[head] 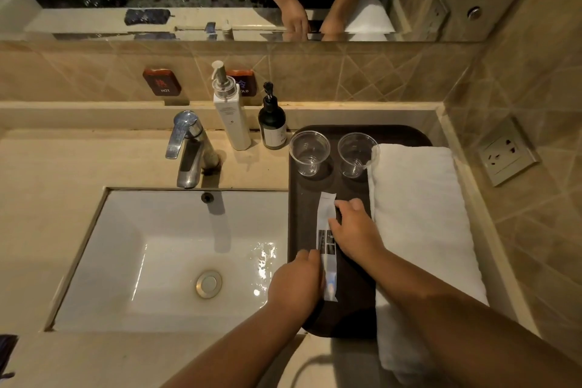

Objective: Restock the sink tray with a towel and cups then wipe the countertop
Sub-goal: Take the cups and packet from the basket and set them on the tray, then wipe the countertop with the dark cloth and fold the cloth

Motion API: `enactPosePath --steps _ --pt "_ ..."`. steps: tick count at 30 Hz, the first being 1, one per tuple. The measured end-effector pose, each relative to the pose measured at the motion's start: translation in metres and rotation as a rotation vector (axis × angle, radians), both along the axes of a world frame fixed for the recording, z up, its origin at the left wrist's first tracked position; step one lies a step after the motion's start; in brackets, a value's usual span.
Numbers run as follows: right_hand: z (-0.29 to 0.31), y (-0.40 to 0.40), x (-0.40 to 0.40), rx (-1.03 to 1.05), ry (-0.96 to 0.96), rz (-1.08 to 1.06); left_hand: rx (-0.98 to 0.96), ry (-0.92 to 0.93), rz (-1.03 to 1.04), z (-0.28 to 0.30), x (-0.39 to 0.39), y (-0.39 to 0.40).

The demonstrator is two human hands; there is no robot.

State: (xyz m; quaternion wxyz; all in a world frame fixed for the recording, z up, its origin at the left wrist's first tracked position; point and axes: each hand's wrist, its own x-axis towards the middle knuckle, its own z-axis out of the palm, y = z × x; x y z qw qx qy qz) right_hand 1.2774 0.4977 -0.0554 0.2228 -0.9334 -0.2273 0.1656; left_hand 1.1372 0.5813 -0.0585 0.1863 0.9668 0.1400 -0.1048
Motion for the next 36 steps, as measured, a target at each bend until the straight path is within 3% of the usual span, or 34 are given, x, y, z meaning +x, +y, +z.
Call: enactPosePath --steps 3,5,8,15,19,26,32,36 --pt "0.001 -0.011 -0.014 -0.09 -0.255 0.291 0.129 -0.138 -0.148 0.002 -0.014 0.0" --pt "-0.002 -0.017 -0.02 -0.243 -0.303 0.42 0.211 -0.17 -0.223 -0.002 -0.022 -0.003" --pt "-0.008 -0.022 -0.022 -0.362 -0.281 0.465 0.237 -0.158 -0.257 -0.008 -0.027 -0.004" --pt "0.003 -0.019 -0.023 -0.392 -0.256 0.472 0.234 -0.104 -0.263 0.006 -0.026 0.0" --pt "0.042 -0.003 -0.017 -0.407 -0.274 0.522 0.189 -0.142 -0.141 0.031 -0.023 0.026" --pt "0.126 0.047 -0.021 -0.394 -0.261 0.598 0.408 -0.097 0.142 0.089 -0.048 0.106" --pt "0.115 0.063 -0.076 -0.026 -0.415 0.531 0.41 -0.245 0.41 0.105 -0.116 0.13" --pt "0.09 0.068 -0.123 -0.037 -0.446 0.56 0.428 -0.229 0.484 0.097 -0.167 0.131"
